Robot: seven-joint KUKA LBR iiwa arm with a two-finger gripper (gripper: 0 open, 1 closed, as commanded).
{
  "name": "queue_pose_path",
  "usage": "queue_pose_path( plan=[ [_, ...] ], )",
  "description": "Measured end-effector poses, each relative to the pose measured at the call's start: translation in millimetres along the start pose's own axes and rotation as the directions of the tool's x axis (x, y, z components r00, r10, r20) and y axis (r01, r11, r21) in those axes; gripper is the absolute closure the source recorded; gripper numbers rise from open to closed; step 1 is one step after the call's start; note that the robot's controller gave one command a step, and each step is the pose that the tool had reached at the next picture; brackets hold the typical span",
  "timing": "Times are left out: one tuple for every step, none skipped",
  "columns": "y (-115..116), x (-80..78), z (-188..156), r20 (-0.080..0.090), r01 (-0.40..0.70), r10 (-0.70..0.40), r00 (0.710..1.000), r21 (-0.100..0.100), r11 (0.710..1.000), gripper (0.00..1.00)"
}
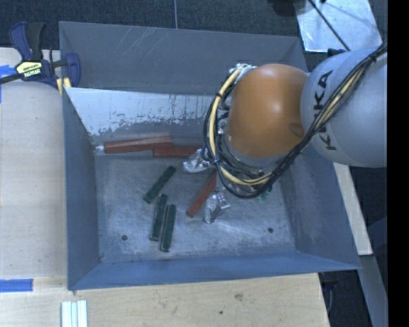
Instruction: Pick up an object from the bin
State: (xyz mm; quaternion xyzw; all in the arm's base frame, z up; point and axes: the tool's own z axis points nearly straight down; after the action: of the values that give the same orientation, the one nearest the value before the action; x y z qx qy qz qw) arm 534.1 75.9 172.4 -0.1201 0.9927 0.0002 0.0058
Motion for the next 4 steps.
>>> queue_pose_path(
  plan=[
    [-29.7,-28.0,92.0,-0.005,0.177,-0.177,0.984,0.000,0.984,0.00],
    [-29.4,-28.9,88.7,-0.001,0.195,-0.195,0.981,0.000,0.981,0.00],
    [-25.2,-39.5,97.5,-0.007,0.397,-0.397,0.918,-0.002,0.918,0.00],
    [-17.4,-46.3,93.6,0.018,0.530,-0.530,0.848,0.007,0.848,1.00]
  ],
)
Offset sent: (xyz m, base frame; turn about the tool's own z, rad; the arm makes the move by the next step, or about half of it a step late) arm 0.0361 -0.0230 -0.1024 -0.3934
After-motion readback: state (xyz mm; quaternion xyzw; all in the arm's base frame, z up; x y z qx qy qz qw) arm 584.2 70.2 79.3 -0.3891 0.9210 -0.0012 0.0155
